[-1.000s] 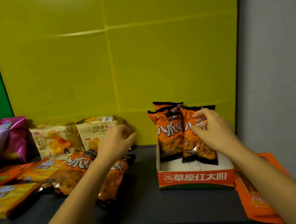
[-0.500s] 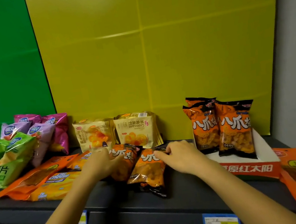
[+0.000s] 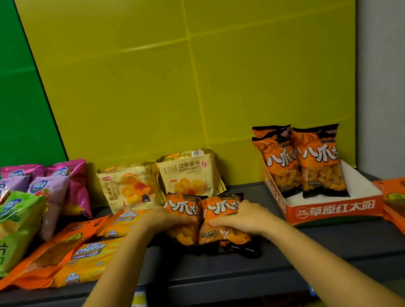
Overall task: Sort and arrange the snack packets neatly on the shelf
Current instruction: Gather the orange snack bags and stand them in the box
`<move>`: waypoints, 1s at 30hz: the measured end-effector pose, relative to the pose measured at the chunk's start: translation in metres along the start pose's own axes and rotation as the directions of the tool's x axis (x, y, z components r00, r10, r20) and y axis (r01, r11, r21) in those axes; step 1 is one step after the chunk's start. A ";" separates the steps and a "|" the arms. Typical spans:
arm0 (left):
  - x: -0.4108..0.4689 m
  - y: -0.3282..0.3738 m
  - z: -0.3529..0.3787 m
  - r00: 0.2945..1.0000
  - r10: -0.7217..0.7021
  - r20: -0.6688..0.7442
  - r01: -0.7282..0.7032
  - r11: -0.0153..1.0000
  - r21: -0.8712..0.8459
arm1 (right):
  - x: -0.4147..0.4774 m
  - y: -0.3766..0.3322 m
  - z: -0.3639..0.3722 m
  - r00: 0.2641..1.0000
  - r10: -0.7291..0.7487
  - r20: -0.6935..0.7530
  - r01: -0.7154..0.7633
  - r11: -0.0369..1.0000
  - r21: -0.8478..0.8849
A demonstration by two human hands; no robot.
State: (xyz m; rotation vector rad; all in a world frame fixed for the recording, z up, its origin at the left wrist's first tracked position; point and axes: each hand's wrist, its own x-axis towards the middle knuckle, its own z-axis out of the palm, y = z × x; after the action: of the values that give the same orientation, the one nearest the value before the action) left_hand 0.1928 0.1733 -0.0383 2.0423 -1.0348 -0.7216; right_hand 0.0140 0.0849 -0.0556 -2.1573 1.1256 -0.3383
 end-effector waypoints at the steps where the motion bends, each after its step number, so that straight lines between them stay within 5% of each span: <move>1: -0.002 0.001 0.003 1.000 0.025 -0.003 -0.025 0.999 -0.024 | -0.002 0.000 -0.001 1.000 -0.001 -0.010 0.001 1.000 0.017; 6: -0.010 -0.005 0.013 0.985 0.135 -0.106 -0.152 0.974 -0.170 | -0.006 0.003 0.006 0.995 0.034 -0.096 -0.016 0.983 0.185; 12: -0.017 0.017 0.012 0.935 0.215 -0.282 -0.309 0.884 -0.351 | -0.021 -0.001 -0.016 0.960 -0.132 -0.246 0.187 0.958 0.217; 19: -0.027 0.085 0.031 0.833 0.388 -0.394 -0.541 0.721 -0.433 | -0.045 0.020 -0.108 0.834 -0.127 -0.537 0.341 0.883 0.322; 30: -0.013 0.157 0.155 0.912 0.312 -0.268 -0.410 0.635 -0.654 | -0.044 0.122 -0.206 0.784 0.152 -0.601 0.373 0.659 0.653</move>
State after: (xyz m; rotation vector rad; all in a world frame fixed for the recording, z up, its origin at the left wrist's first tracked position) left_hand 0.0041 0.0654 -0.0010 1.1472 -0.8701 -0.6225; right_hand -0.1927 -0.0199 0.0191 -1.3545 0.9030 -1.4039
